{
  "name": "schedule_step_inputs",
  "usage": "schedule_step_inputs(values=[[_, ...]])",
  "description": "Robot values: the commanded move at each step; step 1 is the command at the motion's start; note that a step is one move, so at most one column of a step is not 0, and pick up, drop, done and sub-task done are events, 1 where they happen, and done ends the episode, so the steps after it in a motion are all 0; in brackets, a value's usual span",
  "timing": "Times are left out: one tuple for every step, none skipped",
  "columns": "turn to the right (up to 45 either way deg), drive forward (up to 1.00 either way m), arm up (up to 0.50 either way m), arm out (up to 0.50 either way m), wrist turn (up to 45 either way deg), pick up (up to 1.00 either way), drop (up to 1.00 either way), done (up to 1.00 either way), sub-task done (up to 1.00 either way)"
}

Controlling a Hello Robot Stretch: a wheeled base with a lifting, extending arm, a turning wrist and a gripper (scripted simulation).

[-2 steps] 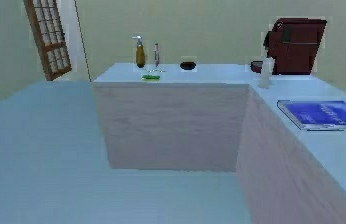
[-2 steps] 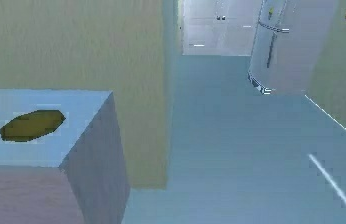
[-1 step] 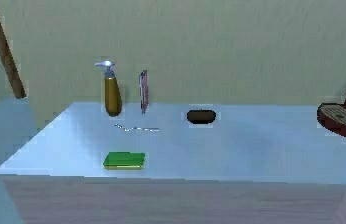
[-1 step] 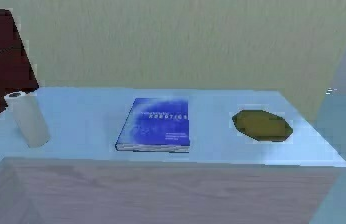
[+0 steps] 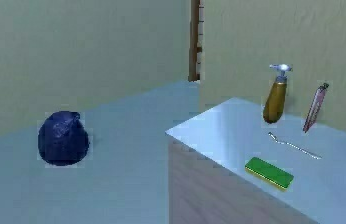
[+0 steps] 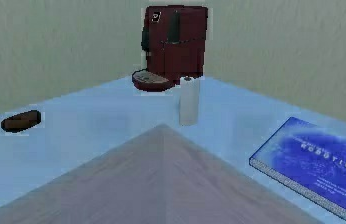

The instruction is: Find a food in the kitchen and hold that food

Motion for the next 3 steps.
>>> schedule_step_inputs(values=[[-33.0,0.00,0.00,0.00,0.0,0.00,0.00,0.00,0.00],[45.0,0.00,0.00,0.00,0.0,0.00,0.00,0.00,0.00],[45.0,0.00,0.00,0.00,0.0,0.00,0.00,0.00,0.00]])
